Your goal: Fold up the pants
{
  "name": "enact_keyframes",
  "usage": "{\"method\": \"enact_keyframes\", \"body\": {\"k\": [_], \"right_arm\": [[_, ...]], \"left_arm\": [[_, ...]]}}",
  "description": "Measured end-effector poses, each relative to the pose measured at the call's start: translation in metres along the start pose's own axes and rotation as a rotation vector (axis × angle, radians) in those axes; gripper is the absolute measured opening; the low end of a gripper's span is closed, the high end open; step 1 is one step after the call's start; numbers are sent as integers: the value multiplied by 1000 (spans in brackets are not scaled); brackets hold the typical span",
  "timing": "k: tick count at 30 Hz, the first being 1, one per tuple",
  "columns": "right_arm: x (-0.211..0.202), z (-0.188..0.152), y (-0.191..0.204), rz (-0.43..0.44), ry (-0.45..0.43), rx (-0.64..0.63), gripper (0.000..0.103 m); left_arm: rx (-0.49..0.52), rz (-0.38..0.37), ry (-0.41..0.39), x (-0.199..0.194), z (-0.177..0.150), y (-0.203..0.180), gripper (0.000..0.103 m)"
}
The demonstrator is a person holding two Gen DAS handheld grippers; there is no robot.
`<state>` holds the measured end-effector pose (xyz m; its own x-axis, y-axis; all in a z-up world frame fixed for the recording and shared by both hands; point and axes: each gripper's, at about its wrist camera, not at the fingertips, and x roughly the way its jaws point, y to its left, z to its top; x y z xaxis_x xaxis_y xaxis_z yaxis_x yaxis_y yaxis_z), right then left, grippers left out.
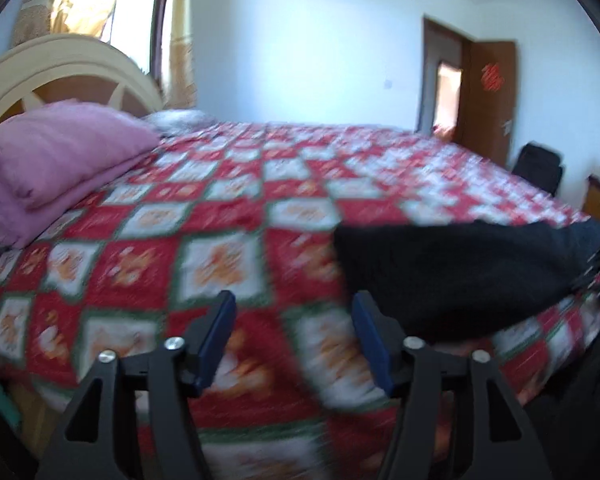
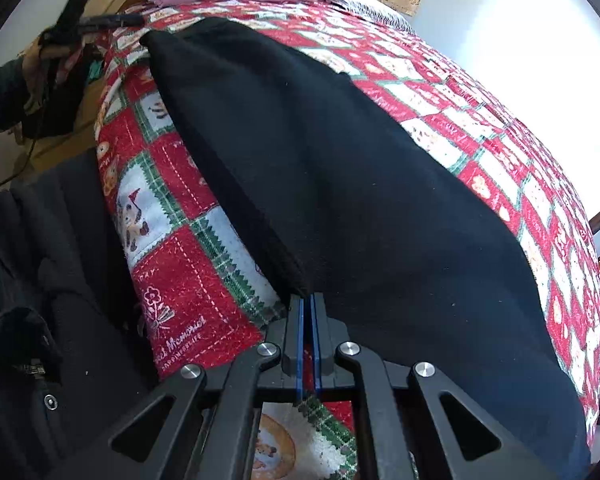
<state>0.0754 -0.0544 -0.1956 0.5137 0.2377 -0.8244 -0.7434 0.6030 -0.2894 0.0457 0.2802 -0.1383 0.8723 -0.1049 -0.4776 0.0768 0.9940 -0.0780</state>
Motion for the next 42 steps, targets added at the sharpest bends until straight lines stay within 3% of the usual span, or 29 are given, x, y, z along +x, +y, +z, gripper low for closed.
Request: {"method": "enact_keyframes", "body": {"k": [4,8,12,15,18,19,21,23,30,32,36,42], "right_arm": [[1,3,5,-18,20,-29,7],[0,-1,2,-10,1,4,9],[-6,-4,-7,20,-29,67,10],[-18,-12,-21,22,-42,140,10],[-35,-31,-44,-7,-61,249,11],[-40,-38,-54,-20,-68,287,13],[-55,-58,-79,-56,-86,385,30],[-78,-85,-108,-104,-123,524,59],[-139,-170,-181,-311,-180,922,61],[-154,-189,-190,-371,-196,996,61],[-172,-216,-201,-408,-250,1085,61],[-181,-245,-211,-465,-285,1162,61]], "left_arm": [[21,-112,-38,6,20,-43,81],[75,-202,28,39,18,-88,82],[93,-203,184,74,-11,-107,82],[155,-185,159,63,-22,-114,82],[144,-209,160,54,-10,-116,82],[140,-217,155,52,-5,-118,82],[150,-263,115,46,15,-134,86],[173,-291,97,50,30,-152,92],[331,-453,132,81,58,-267,92],[394,-488,148,86,55,-303,91],[533,-580,194,97,43,-377,82],[646,-640,256,111,24,-430,63]]}}
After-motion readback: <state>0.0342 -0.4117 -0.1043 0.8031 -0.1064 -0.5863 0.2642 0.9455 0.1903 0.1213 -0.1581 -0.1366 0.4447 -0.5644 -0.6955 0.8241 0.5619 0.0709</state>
